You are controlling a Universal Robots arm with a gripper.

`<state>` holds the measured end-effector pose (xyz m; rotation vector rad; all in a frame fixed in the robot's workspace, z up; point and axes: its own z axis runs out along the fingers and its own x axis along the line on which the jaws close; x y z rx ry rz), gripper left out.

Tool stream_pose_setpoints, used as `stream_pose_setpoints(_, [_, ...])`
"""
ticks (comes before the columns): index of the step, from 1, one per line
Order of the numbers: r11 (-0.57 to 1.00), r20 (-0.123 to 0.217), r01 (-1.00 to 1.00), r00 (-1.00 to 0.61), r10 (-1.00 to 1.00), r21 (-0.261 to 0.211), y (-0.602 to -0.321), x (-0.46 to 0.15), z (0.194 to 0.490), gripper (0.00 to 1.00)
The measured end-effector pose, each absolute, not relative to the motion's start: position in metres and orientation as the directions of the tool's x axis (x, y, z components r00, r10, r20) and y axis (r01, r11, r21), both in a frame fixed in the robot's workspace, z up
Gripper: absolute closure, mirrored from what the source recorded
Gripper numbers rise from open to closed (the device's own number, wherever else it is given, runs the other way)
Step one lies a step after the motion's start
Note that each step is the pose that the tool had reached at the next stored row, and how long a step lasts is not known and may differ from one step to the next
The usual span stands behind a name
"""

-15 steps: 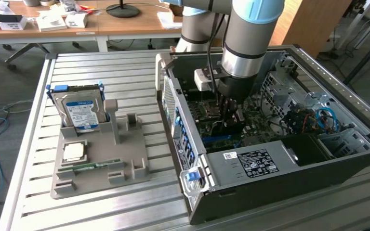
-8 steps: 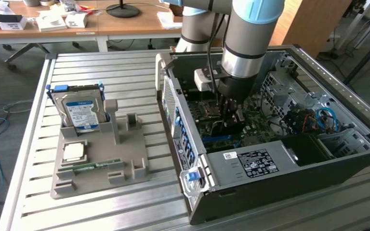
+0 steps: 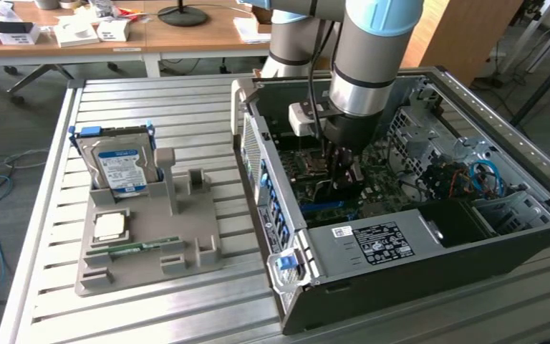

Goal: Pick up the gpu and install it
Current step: 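Insert the gpu into the slot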

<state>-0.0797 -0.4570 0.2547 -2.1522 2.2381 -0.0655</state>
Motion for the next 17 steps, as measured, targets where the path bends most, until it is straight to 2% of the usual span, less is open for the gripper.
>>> stream_pose_setpoints(17, [0.039, -0.007, -0.998, -0.039, -0.999, -0.058, -0.4576, -0.0797, 0.2543, 0.74])
